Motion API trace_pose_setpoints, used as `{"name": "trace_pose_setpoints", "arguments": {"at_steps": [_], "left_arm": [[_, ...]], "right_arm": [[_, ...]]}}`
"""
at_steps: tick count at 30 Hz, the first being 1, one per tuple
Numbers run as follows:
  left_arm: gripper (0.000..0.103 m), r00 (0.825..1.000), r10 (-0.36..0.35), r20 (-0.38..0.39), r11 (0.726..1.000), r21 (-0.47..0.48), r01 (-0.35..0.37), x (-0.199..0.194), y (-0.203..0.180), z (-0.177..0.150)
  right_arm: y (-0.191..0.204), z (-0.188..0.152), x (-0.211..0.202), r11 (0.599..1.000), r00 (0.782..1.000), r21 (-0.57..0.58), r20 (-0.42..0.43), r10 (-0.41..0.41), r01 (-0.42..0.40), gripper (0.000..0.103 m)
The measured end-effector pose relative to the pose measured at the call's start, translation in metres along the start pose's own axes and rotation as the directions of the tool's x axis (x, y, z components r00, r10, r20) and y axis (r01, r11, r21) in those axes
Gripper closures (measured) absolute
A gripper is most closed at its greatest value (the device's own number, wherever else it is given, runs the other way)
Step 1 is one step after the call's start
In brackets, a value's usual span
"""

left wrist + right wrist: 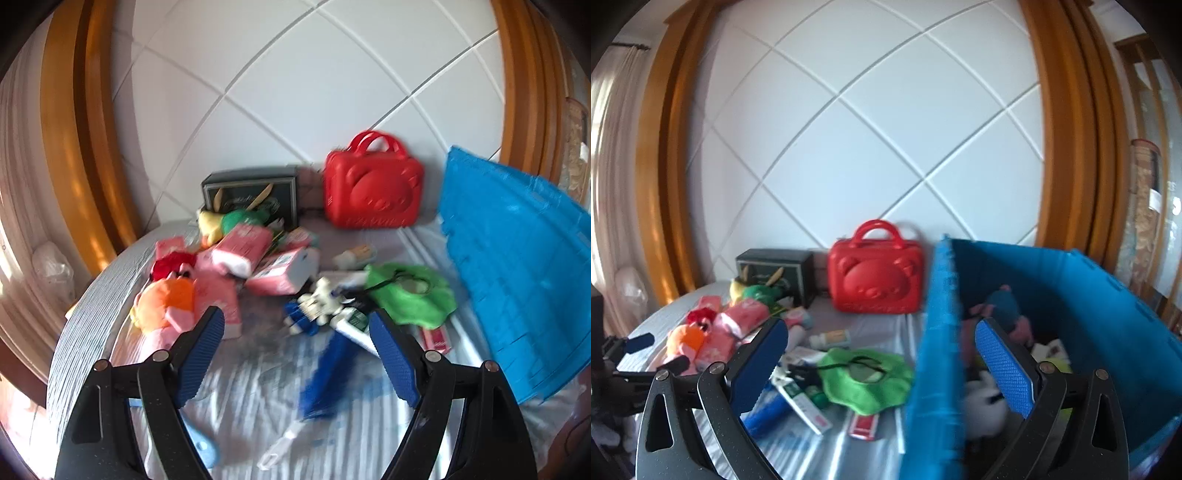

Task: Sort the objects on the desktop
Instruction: 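Withdraw both tools from the crate back over the table, then grasp the white teddy bear with the left tool while the right tool grasps the green-white cream box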

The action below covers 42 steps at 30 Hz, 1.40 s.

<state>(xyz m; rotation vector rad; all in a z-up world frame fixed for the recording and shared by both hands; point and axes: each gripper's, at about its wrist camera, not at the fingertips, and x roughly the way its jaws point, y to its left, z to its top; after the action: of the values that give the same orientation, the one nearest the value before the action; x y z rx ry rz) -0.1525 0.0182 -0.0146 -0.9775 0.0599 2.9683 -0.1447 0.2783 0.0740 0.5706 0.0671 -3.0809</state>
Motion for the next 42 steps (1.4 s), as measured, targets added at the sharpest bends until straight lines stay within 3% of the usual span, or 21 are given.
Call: {"name": "trace_pose_setpoints", "arguments": {"at_steps": [4, 7, 11, 14, 17, 24, 31, 34, 37, 42], "left_arm": [[0.022, 0.998, -0.005, -0.063, 1.0, 0.015, 0.006, 0.031, 0.038, -0.009], [0.022, 0.994, -0.01, -0.11, 0.999, 0.041, 0.015, 0.056, 0.059, -0.012], [0.022, 0.988, -0.048, -0.146, 0.995, 0.084, 0.06, 0.086, 0.073, -0.015], [0.022, 0.98, -0.083, -0.183, 0.987, 0.12, 0.106, 0.117, 0.077, -0.016], [0.022, 0.967, -0.122, -0.224, 0.976, 0.148, 0.158, 0.152, 0.07, -0.016], [0.022, 0.927, -0.194, -0.32, 0.95, 0.175, 0.259, 0.245, 0.023, -0.023], [0.022, 0.914, -0.201, -0.353, 0.939, 0.196, 0.282, 0.3, -0.019, -0.027], [0.057, 0.901, -0.227, -0.37, 0.941, 0.154, 0.3, 0.312, -0.022, -0.029], [0.061, 0.901, -0.232, -0.365, 0.949, 0.119, 0.293, 0.304, -0.015, -0.031], [0.061, 0.903, -0.199, -0.38, 0.967, 0.074, 0.244, 0.271, 0.009, -0.041]], "right_arm": [[0.041, -0.011, 0.029, 0.999, 0.998, -0.023, -0.054, 0.03, -0.031, 0.0], [0.061, -0.028, 0.061, 0.999, 0.989, -0.015, -0.141, 0.031, -0.034, 0.0], [0.075, -0.063, 0.109, 1.0, 0.957, 0.019, -0.288, 0.023, -0.018, 0.0], [0.079, -0.09, 0.142, 0.999, 0.919, 0.033, -0.394, 0.0, 0.015, 0.0], [0.076, -0.11, 0.163, 0.997, 0.884, 0.062, -0.466, -0.016, 0.051, 0.0], [0.065, -0.134, 0.197, 0.991, 0.832, 0.066, -0.552, -0.062, 0.117, 0.0], [0.058, -0.156, 0.235, 0.993, 0.782, 0.063, -0.622, -0.041, 0.103, 0.0], [0.063, -0.166, 0.249, 0.996, 0.764, 0.062, -0.645, -0.01, 0.066, 0.0], [0.073, -0.175, 0.263, 0.999, 0.744, 0.051, -0.668, 0.024, 0.014, 0.0], [0.091, -0.184, 0.283, 0.997, 0.73, 0.047, -0.68, 0.075, -0.059, 0.0]]}}
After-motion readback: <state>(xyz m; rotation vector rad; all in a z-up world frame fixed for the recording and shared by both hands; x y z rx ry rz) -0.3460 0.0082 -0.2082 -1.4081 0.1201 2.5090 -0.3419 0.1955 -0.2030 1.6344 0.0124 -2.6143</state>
